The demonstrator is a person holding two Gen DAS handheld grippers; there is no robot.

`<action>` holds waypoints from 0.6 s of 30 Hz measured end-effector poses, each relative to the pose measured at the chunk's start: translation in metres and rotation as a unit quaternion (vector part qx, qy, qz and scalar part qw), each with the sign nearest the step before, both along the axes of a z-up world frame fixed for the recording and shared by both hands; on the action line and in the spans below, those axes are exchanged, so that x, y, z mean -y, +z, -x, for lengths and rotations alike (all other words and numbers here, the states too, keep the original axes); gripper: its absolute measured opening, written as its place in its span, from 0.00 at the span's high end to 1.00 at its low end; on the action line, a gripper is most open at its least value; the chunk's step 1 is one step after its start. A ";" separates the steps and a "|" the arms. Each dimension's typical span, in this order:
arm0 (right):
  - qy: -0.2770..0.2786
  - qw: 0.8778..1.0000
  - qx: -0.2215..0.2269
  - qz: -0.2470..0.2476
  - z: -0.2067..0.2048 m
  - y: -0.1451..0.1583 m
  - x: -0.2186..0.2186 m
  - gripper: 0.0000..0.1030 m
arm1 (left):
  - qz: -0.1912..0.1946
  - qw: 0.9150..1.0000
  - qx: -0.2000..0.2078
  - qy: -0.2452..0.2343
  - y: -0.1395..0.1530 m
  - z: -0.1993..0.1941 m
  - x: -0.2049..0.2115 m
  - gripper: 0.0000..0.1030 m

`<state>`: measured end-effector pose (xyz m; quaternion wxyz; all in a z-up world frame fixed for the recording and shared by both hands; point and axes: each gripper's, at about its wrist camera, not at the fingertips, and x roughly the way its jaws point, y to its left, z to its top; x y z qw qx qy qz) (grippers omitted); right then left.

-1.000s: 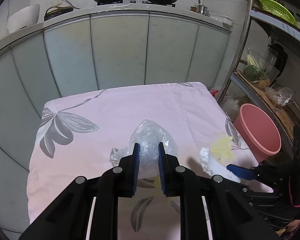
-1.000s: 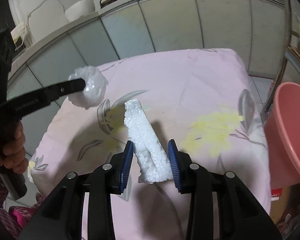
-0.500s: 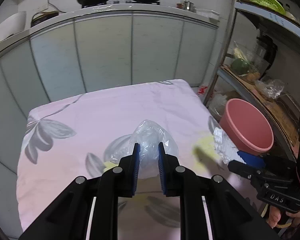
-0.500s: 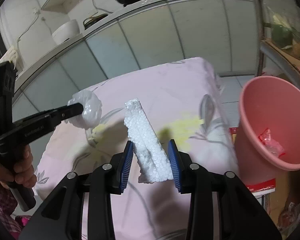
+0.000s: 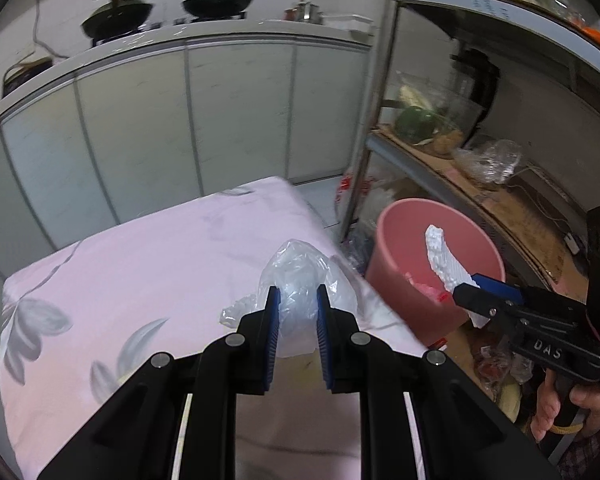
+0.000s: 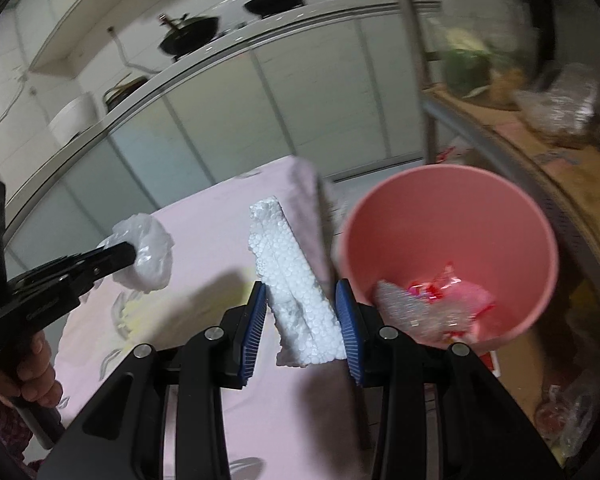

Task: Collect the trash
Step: 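Carry the foam strip and plastic bag with both grippers over the bucket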

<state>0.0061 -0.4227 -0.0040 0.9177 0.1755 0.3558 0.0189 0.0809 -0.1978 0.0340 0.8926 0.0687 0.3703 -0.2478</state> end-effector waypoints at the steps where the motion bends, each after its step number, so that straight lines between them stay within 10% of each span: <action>1: -0.007 1.000 0.000 0.001 0.000 -0.001 0.006 0.64 | 0.001 1.000 0.000 -0.006 0.000 0.000 0.006 0.84; 18: -0.107 0.994 -0.015 0.003 -0.003 -0.023 0.072 0.64 | 0.007 0.995 0.007 -0.103 -0.009 -0.004 0.113 0.84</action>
